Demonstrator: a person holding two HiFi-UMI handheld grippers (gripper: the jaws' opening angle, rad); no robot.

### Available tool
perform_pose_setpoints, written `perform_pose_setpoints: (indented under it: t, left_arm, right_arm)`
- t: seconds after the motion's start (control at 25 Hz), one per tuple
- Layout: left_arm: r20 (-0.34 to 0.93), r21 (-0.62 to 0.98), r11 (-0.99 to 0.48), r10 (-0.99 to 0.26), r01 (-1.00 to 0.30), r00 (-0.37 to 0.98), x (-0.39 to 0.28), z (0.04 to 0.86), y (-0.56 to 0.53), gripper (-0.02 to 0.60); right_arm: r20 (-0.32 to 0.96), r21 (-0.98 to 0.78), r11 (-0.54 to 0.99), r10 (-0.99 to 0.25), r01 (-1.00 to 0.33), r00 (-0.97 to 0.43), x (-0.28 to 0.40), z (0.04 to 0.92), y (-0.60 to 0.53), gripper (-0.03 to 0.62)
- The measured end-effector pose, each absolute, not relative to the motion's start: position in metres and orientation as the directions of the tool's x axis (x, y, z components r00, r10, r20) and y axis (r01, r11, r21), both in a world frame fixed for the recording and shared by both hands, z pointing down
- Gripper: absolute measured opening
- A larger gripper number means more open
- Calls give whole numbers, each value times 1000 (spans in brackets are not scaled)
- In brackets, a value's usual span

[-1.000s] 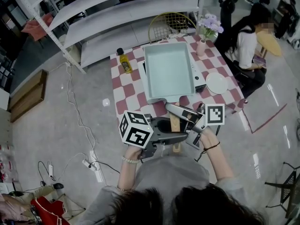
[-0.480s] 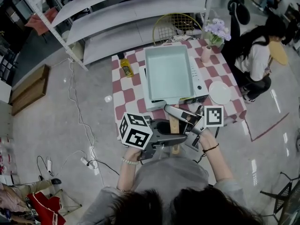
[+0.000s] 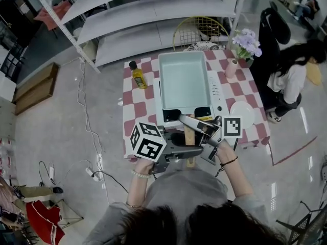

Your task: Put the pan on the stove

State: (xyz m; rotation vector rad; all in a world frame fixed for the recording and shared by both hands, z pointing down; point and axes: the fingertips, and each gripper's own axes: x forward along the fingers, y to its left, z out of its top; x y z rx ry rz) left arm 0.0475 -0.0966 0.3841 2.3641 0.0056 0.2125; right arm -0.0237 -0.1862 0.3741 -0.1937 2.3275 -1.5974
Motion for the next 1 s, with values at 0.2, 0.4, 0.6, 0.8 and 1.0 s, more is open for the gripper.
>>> perform_pose_setpoints:
  t: [0.2, 0.4, 0.6, 0.8, 1.0]
  left_arm:
    - [151, 703, -707, 39, -79, 988, 53, 387, -115, 195]
    - [155, 715, -692, 14, -103, 988, 57, 387, -128, 195]
    - [155, 731, -671, -15, -125, 988, 61, 390, -138, 195]
    - [148, 747, -650, -40, -139, 988, 64, 394, -145, 195]
    - [142, 757, -636, -61, -148, 988, 69, 399, -151, 195]
  right_arm:
    - [-176, -933, 350, -257, 78, -950, -21, 378, -202, 196]
    - [-177, -934, 344, -222, 93, -959, -19, 380, -213, 196]
    - [-180, -944, 310, -201, 112, -963, -18, 384, -221, 196]
    - [-163, -953, 285, -179, 108, -970, -17, 392, -226, 196]
    - [-157, -958, 266, -163, 110, -974, -13, 398, -229, 196]
